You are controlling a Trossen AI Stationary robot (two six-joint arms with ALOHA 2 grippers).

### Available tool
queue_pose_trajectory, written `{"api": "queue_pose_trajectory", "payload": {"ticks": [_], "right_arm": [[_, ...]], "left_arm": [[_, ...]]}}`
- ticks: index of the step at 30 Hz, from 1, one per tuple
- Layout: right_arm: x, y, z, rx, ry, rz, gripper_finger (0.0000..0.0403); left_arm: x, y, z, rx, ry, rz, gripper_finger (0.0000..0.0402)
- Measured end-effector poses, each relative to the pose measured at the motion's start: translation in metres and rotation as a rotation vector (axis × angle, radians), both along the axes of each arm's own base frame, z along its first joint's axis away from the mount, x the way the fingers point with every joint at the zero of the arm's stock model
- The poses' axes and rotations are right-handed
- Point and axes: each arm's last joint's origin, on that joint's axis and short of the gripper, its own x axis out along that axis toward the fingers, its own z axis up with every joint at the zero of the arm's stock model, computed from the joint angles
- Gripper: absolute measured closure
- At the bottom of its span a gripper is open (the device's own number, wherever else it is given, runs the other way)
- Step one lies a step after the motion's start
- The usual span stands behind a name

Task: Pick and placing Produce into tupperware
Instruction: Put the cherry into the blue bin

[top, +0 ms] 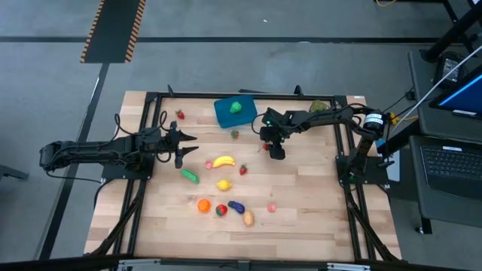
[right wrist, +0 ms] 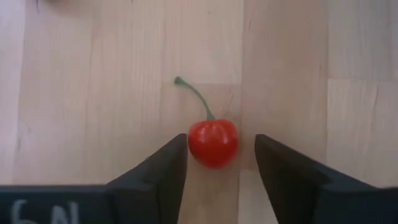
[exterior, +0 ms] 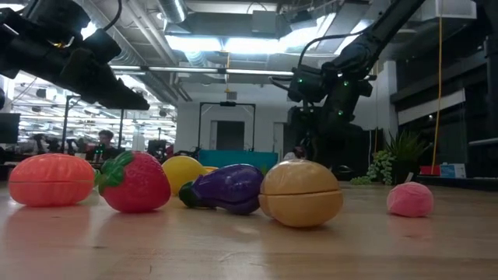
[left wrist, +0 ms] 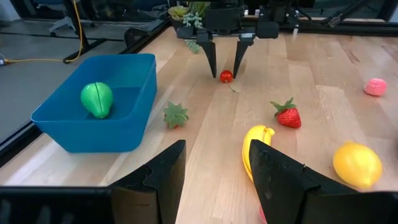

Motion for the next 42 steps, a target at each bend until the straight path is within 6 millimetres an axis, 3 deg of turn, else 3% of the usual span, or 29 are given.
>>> {"api": "queue_pose_trajectory", "payload": {"ticks": [11,17,26,32,42], "right_arm": [[0.0004,0.0016,0.0002,0.057,-0.009,-0.029,0.0246],[0.0006,0.0018,0.0004,0.064,-0.014,-0.027,0.0303],[0.0013,0.0016,0.0023,0.07,-0.026,-0.024,0.0343],[0.0,0.0025,-0.0003,0.09,-0.012,-0.019,0.0398],[0.0032,0.0017,0.0011,0.105,-0.047,-0.057,0.0341]], "left_arm": [[-0.0001,0.0,-0.0002,-0.003,0.001,0.001,0.0231],[-0.0001,0.0,-0.0002,-0.003,0.002,0.001,0.0231],[-0.0001,0.0,-0.0004,-0.003,0.003,0.001,0.0231],[-0.0002,0.0,-0.0005,-0.004,0.005,0.001,0.0231],[-0.0002,0.0,-0.0005,-0.006,0.004,0.002,0.0231]]}}
